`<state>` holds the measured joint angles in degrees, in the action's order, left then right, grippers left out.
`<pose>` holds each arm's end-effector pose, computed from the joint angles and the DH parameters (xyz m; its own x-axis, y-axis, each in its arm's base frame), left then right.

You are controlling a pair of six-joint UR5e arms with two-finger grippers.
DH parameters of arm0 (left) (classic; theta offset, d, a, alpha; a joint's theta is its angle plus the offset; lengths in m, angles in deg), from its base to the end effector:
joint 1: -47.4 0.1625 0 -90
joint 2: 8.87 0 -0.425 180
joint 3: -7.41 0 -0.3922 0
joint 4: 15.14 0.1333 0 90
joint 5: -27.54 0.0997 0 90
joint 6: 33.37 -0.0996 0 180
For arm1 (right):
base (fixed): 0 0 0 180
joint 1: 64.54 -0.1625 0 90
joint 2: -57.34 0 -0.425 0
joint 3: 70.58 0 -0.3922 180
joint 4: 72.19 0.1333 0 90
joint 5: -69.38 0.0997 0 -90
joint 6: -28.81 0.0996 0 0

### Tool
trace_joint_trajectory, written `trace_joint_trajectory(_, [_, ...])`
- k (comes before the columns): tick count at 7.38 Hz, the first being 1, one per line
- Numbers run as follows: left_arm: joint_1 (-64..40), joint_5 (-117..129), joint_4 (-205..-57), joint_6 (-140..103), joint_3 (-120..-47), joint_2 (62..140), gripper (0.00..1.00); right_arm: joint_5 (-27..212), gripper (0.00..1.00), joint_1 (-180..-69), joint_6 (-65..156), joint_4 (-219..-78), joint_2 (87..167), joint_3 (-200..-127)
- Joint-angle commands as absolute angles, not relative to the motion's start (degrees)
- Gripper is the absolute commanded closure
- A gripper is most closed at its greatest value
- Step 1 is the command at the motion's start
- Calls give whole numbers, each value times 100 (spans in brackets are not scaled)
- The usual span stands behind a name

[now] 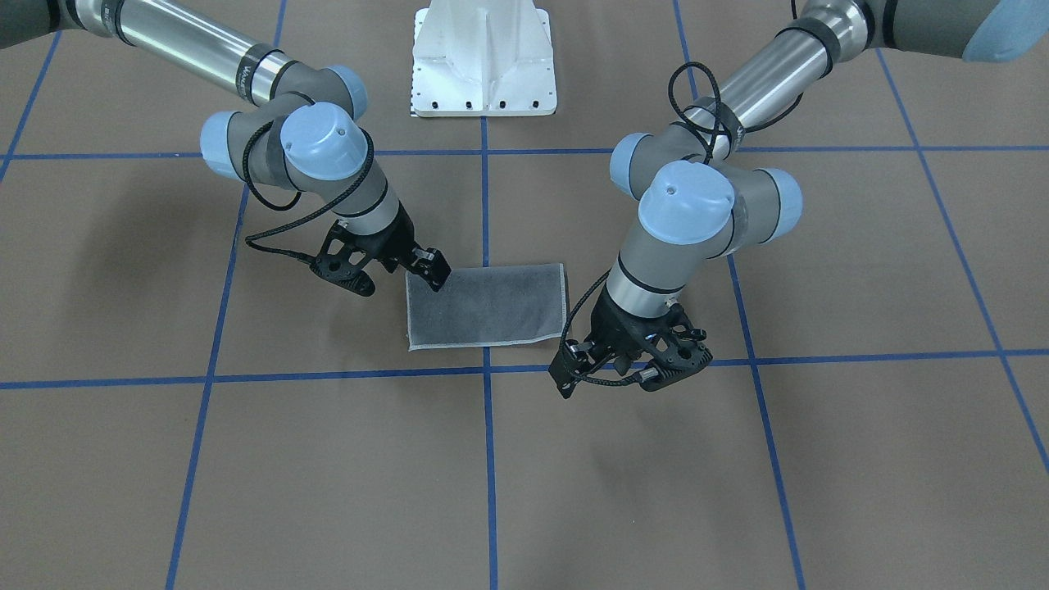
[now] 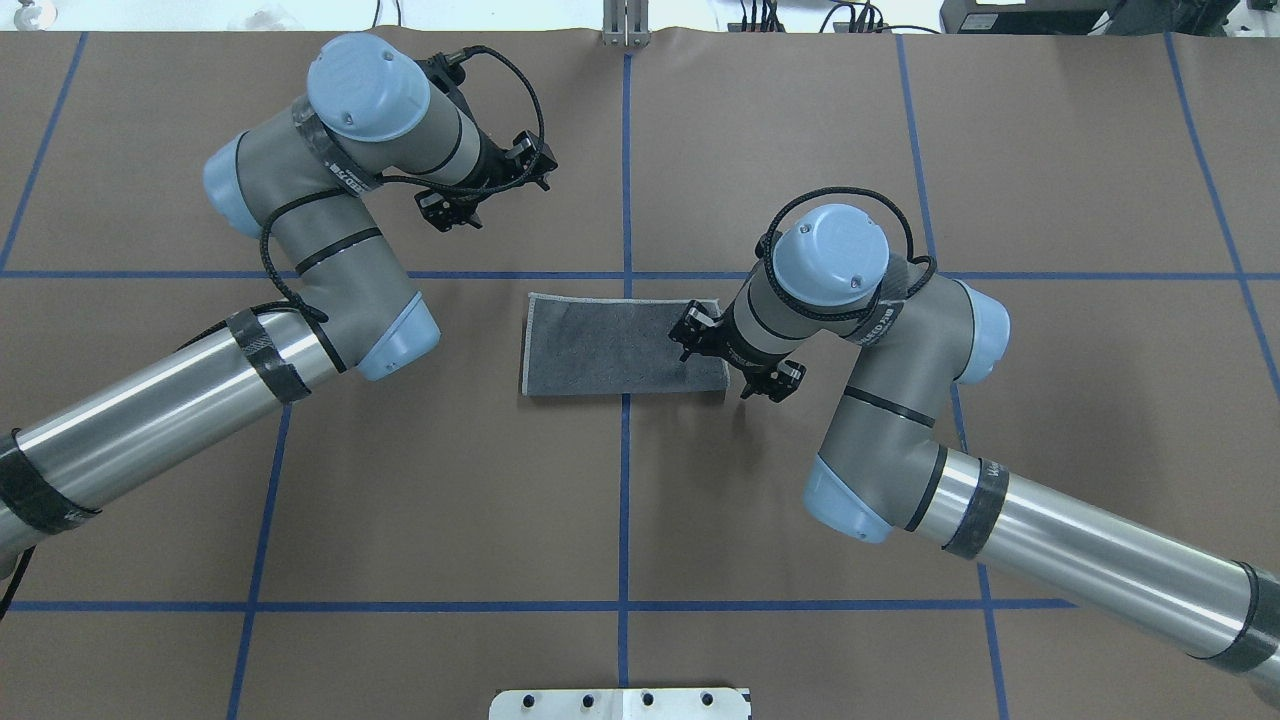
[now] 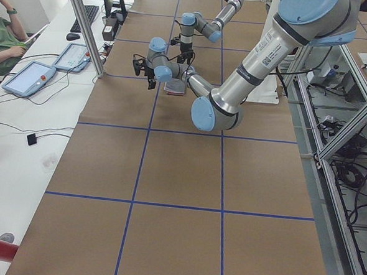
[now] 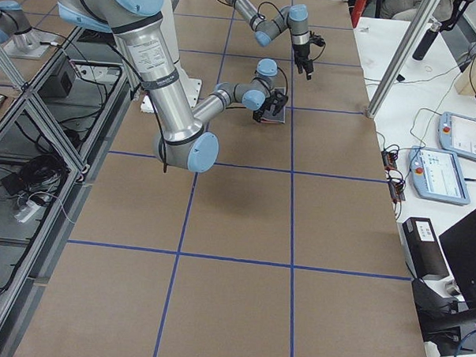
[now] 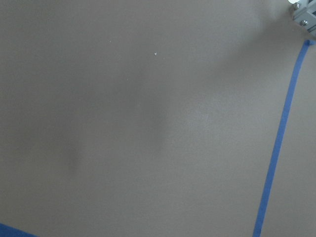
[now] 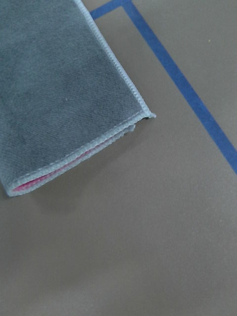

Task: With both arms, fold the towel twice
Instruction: 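Move the right gripper to the folded towel's end and grasp it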

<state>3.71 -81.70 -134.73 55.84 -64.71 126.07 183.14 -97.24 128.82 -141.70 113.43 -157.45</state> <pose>0.4967 -0.6134 0.2533 0.4037 -0.3677 -0.8377 0.4476 0.8780 -0.1696 -0.5451 -0.4606 0.2938 0.4785 0.4962 0.7244 -0.3180 0.8669 -0.3838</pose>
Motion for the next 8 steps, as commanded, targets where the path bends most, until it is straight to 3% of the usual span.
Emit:
trace_joint_trajectory(1, [381,-8171,-13485,5575,-6422,12604,0,18303,21,-9724,12883,-14171,11298,-15698])
trace_joint_trajectory(5, [381,-8171,-13494,5583,-6395,12604,0,18303,27,-9741,12874,-14171,11307,-15671])
trace_joint_trajectory(8, [398,-8171,-13494,5583,-6395,12613,0,18303,60,-9785,12874,-14171,11298,-15636])
